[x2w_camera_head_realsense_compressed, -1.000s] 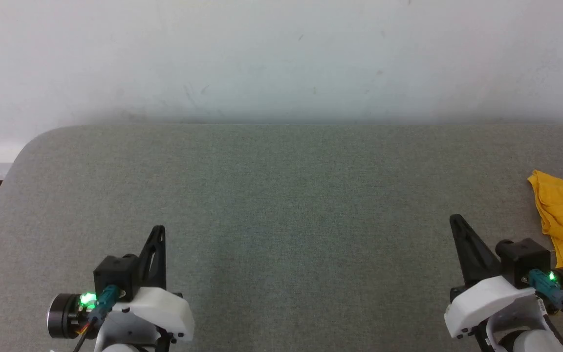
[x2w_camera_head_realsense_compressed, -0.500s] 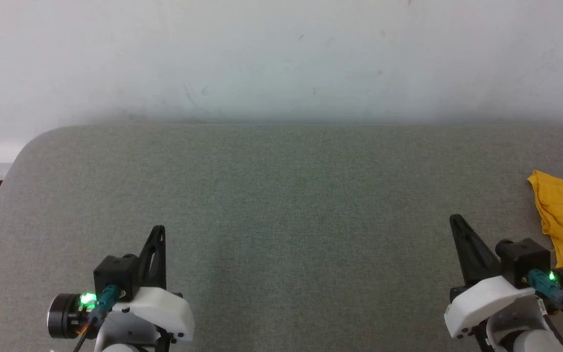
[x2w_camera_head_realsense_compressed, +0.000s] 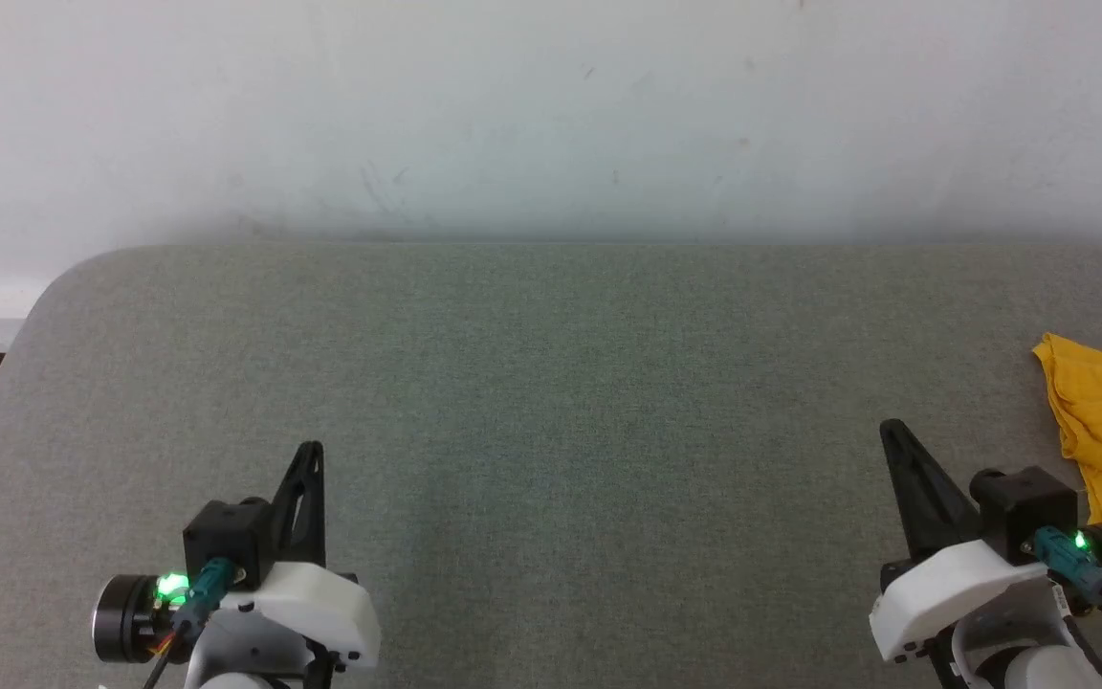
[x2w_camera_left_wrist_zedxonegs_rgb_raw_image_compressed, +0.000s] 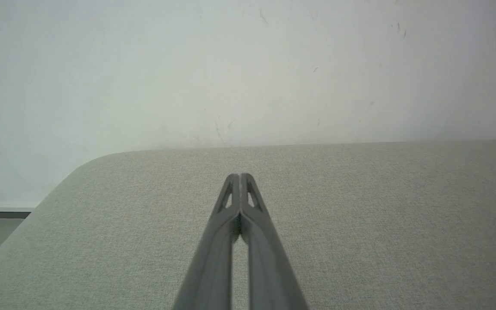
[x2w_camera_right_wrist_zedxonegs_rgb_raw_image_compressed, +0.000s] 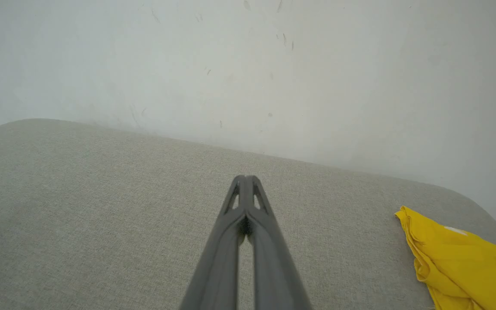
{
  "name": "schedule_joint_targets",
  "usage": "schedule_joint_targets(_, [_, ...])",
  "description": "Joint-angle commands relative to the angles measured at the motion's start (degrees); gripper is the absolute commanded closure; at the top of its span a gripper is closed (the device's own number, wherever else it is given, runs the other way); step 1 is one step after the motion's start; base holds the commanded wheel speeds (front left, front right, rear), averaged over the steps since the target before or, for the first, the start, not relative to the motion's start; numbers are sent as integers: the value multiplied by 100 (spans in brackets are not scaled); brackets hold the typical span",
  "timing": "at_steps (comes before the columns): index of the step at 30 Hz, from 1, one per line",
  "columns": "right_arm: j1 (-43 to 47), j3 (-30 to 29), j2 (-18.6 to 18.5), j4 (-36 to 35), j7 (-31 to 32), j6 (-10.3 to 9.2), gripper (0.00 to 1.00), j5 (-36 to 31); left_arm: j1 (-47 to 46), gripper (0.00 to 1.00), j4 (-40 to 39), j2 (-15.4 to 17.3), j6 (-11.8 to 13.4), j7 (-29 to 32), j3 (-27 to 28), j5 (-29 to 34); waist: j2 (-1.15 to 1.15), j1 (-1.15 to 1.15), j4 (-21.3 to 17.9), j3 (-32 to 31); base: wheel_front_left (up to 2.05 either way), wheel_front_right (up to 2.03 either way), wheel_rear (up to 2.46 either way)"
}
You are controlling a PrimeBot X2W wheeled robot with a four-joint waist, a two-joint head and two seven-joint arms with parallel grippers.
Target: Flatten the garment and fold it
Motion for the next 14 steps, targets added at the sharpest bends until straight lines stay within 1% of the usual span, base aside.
schedule_joint_targets(1, [-62,-3,19,-30,3,-12,100,-46,-67,100,12,-23,-9,1,23,37,0,0,0,0,0,0,0])
schedule_joint_targets(14, [-62,-3,19,-30,3,-12,100,-46,-67,100,12,-23,-9,1,23,37,0,0,0,0,0,0,0])
